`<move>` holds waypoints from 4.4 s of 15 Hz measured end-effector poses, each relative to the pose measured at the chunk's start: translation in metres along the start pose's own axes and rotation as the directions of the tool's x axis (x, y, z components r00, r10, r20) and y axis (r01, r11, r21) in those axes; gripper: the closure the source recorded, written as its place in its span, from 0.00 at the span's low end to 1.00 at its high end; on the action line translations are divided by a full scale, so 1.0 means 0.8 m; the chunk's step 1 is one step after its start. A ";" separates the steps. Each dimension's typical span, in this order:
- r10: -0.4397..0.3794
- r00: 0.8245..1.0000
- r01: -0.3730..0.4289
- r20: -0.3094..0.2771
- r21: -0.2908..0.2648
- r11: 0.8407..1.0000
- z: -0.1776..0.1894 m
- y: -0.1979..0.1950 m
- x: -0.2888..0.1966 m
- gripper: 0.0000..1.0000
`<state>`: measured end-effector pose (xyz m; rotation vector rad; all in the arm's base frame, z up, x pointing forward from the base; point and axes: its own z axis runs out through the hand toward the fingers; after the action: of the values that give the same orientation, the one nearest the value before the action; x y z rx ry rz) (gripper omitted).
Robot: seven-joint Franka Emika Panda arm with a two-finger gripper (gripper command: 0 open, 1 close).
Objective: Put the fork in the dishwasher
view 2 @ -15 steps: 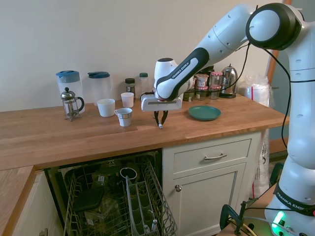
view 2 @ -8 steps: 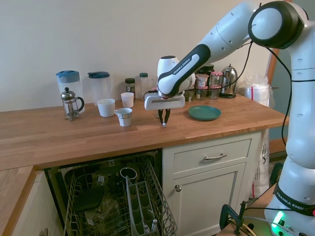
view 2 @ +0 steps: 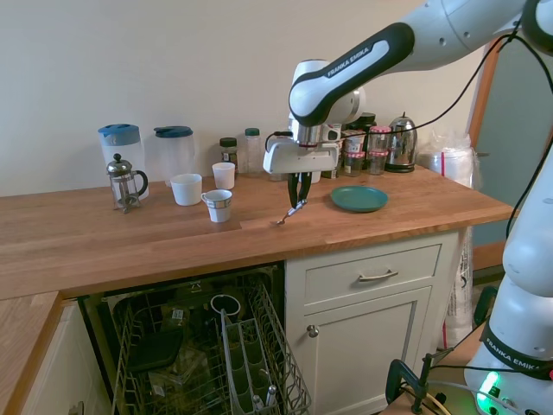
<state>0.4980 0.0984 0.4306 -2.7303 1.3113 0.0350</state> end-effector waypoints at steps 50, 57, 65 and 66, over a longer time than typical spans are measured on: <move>-0.272 0.903 0.426 0.331 -0.628 0.651 0.268 -0.194 -0.284 1.00; -0.272 0.902 0.431 0.336 -0.664 0.611 0.269 -0.211 -0.300 1.00; -0.256 0.906 0.423 0.337 -0.692 0.585 0.303 -0.225 -0.298 0.00; -0.256 0.906 0.422 0.336 -0.691 0.587 0.303 -0.226 -0.298 0.00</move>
<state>0.4966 0.4223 0.2230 -3.4682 0.7683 1.0323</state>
